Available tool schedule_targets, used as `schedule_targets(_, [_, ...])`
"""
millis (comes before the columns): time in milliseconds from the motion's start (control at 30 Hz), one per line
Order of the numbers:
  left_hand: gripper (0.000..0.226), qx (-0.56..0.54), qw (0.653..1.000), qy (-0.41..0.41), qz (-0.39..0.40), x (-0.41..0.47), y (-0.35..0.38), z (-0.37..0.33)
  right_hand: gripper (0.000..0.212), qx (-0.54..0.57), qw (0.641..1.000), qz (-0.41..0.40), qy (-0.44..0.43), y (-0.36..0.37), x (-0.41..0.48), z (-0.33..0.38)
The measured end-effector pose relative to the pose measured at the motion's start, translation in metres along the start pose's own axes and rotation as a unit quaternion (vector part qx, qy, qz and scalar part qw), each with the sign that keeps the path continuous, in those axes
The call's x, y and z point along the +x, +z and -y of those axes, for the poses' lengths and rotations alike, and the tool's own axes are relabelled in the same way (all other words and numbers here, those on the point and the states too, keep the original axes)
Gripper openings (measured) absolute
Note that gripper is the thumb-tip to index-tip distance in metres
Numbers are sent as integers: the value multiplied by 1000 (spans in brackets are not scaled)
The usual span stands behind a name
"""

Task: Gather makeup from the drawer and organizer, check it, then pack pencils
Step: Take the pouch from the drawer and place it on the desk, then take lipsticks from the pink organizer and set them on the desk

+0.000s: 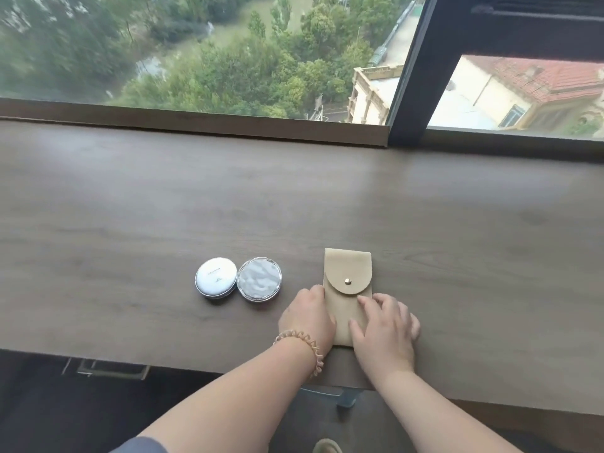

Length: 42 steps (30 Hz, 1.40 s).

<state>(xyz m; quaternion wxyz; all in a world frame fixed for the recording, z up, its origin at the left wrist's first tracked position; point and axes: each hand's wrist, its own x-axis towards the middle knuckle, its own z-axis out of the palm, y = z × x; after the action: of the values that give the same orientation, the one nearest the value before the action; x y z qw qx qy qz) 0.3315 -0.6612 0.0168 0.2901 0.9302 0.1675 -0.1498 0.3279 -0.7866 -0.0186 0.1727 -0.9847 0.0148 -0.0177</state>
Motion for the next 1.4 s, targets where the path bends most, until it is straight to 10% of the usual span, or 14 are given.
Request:
schedule_targets(467, [51,70,973,31,-216,-74,-90,57,46,87,971,13,-223,-29,-16,103])
schedule_targets(1400, [61,82,850,-282,-437,-371,-377,549,62,147,782,155,-585,20,-354,637])
